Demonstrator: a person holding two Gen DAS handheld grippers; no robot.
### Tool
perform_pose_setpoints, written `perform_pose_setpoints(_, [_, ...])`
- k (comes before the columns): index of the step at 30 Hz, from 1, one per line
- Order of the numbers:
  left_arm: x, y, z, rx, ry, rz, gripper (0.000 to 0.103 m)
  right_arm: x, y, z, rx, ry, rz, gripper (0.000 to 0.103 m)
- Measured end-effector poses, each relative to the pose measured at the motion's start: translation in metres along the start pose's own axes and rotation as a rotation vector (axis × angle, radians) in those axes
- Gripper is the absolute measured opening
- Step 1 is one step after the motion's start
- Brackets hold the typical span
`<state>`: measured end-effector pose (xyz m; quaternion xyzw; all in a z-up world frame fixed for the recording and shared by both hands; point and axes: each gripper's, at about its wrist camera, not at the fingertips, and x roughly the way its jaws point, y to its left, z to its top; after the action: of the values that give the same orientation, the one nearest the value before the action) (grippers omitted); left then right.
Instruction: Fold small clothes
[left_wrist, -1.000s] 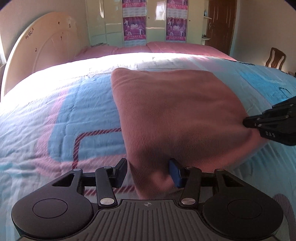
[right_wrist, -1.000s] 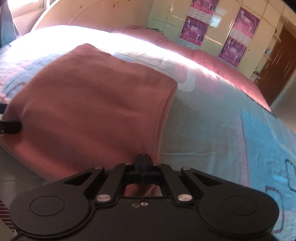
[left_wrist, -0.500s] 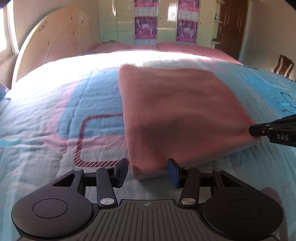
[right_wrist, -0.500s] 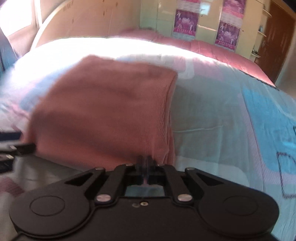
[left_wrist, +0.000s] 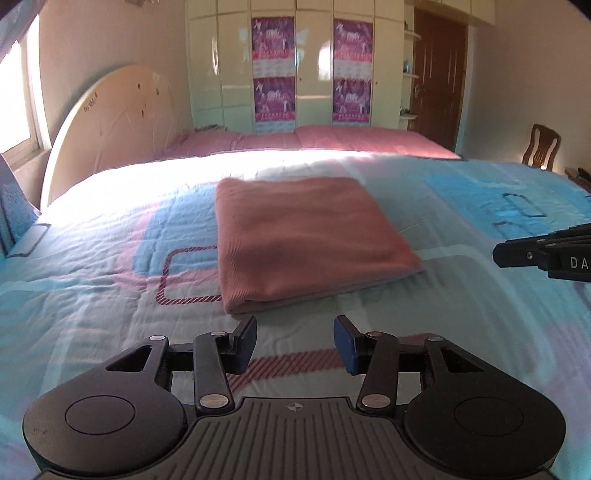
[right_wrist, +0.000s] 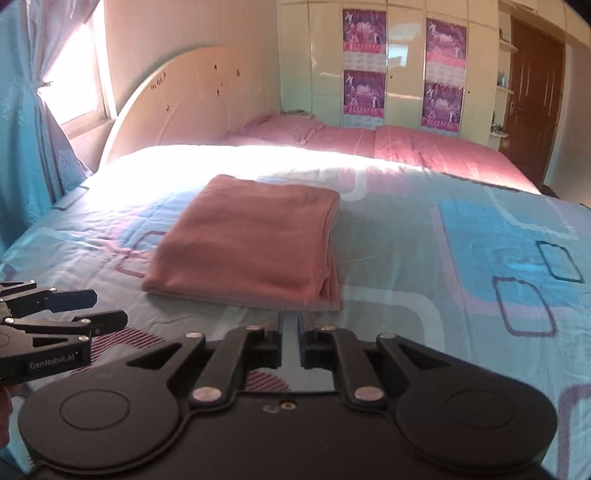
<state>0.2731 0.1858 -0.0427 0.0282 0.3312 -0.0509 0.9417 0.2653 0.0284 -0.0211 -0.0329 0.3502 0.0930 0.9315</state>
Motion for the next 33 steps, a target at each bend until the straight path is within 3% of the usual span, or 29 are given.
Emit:
perform_pose_setpoints(3, [-0.031,-0.005,-0.006,-0.014,-0.026,0.007,0.047,-0.031,0.002,-0.009,0.024,-0.022,-0.003,0.016])
perform_pose_setpoints(4, [-0.042,-0.006,-0.009,-0.016,-0.034,0.012,0.049,-0.042,0.003,-0.012,0.034,-0.031,-0.006,0.025])
perform_pose_setpoints(6, [-0.064,-0.01,-0.015,-0.031,-0.063,0.031,0.092,-0.064,0.004,-0.02,0.052,-0.053,-0.021,0.068])
perform_pose_setpoints(7, [-0.078,-0.013,-0.02,-0.038,-0.11,0.069,0.103,-0.078,0.004,-0.025,0.057,-0.077,-0.039,0.103])
perform_pose_setpoints(8, [-0.09,-0.015,-0.025,-0.041,-0.15,0.091,0.103,-0.087,0.005,-0.029,0.056,-0.101,-0.057,0.103])
perform_pose_setpoints(11, [-0.115,-0.016,-0.034,-0.055,-0.145,0.092,0.103,-0.113,0.007,-0.041,0.045,-0.093,-0.111,0.102])
perform_pose_setpoints(21, [-0.191,-0.027,-0.051,-0.079,-0.173,0.058,0.103,-0.177,0.027,-0.076,0.064,-0.125,-0.115,0.102])
perform_pose_setpoints(33, [-0.225,-0.036,-0.056,-0.072,-0.216,0.044,0.103,-0.208,0.039,-0.078,0.072,-0.181,-0.105,0.102])
